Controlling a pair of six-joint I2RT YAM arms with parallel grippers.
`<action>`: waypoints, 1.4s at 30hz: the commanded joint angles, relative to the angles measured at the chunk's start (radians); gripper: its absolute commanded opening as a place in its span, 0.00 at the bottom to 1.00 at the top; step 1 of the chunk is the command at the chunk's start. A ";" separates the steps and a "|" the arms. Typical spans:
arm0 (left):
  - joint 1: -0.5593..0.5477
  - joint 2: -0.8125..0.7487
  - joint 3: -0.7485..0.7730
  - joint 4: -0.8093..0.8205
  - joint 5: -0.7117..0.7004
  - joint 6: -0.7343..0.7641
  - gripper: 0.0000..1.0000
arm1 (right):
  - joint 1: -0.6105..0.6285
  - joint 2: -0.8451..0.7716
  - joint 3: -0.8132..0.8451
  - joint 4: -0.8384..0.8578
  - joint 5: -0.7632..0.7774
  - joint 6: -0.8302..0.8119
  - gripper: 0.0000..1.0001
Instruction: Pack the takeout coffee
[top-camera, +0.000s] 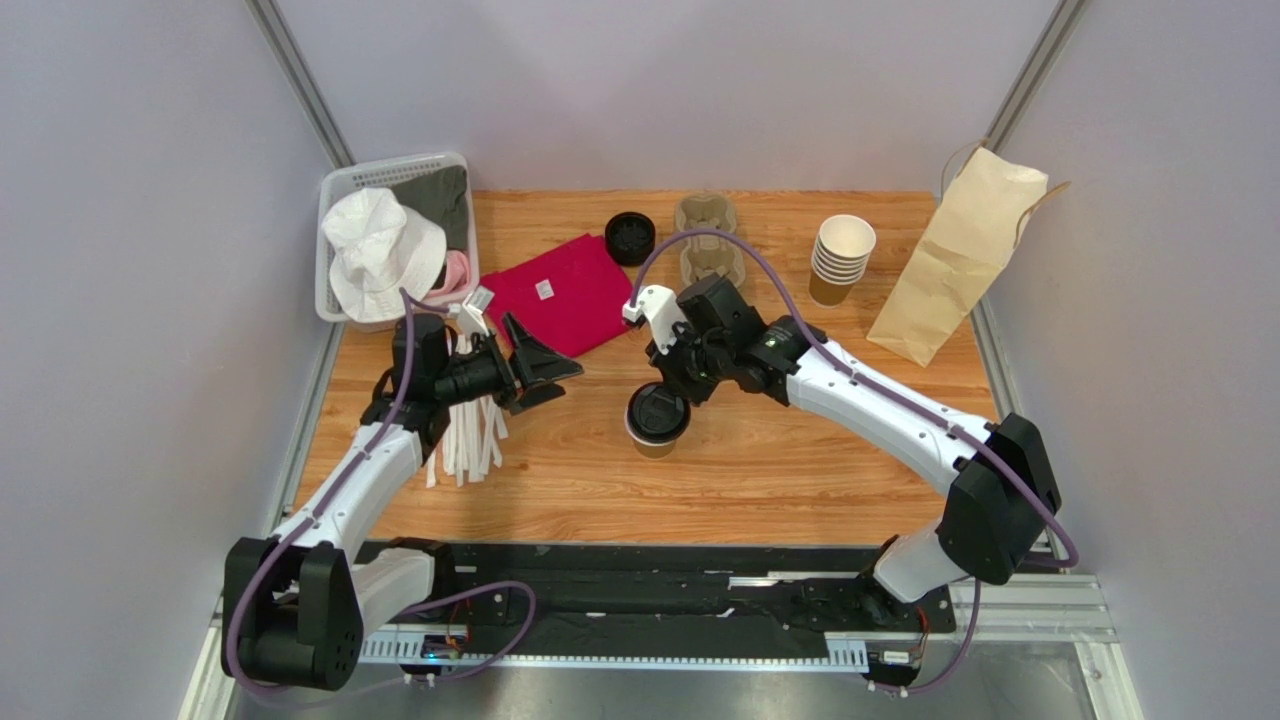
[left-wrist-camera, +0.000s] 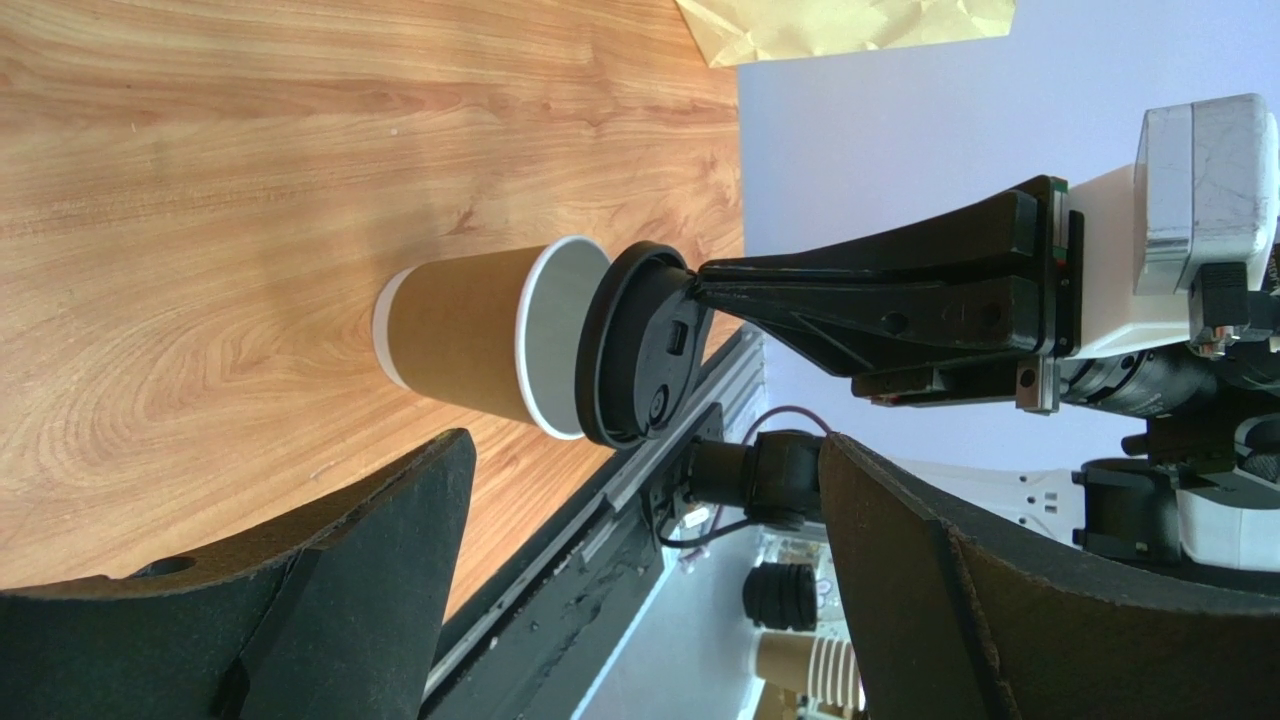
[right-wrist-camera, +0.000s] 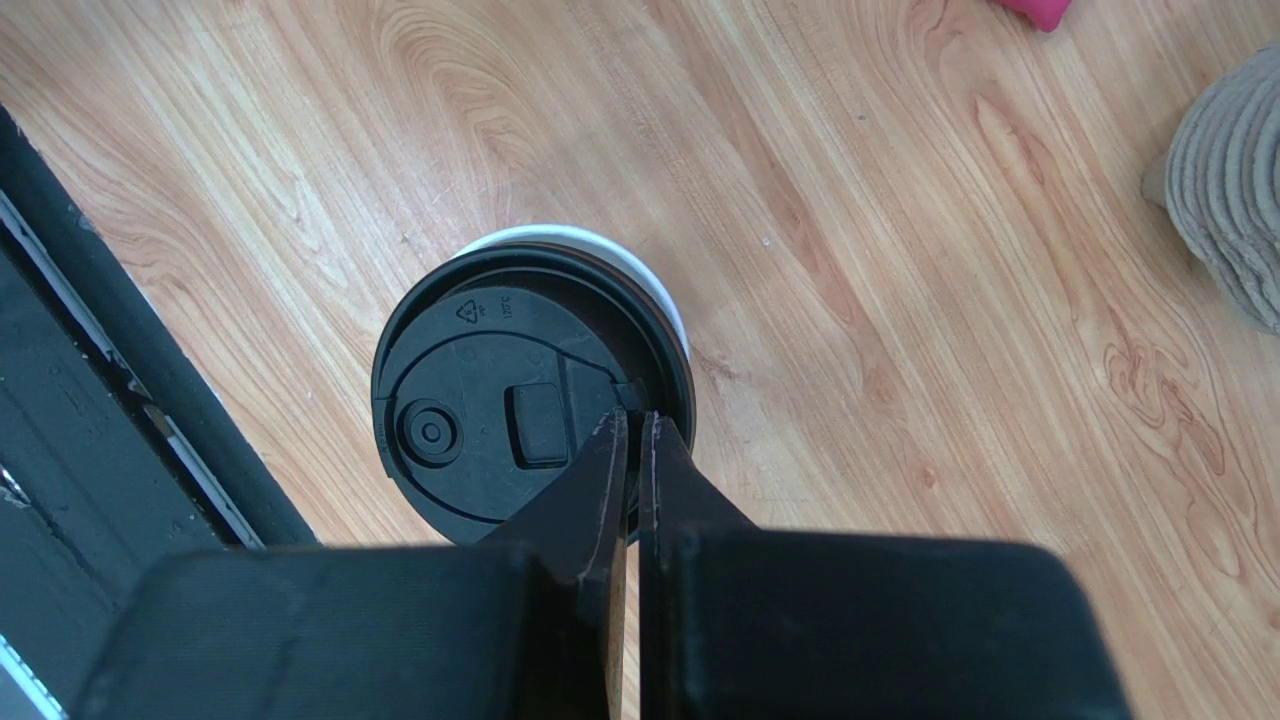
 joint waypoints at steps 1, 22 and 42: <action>-0.006 0.011 0.022 0.043 0.011 -0.005 0.93 | -0.009 -0.001 -0.004 0.074 -0.017 0.022 0.00; -0.007 0.060 0.037 0.049 0.020 -0.011 0.92 | -0.017 0.026 -0.037 0.112 -0.026 0.031 0.00; -0.046 0.086 0.042 0.063 0.032 -0.008 0.88 | -0.032 0.054 -0.050 0.124 -0.032 0.034 0.05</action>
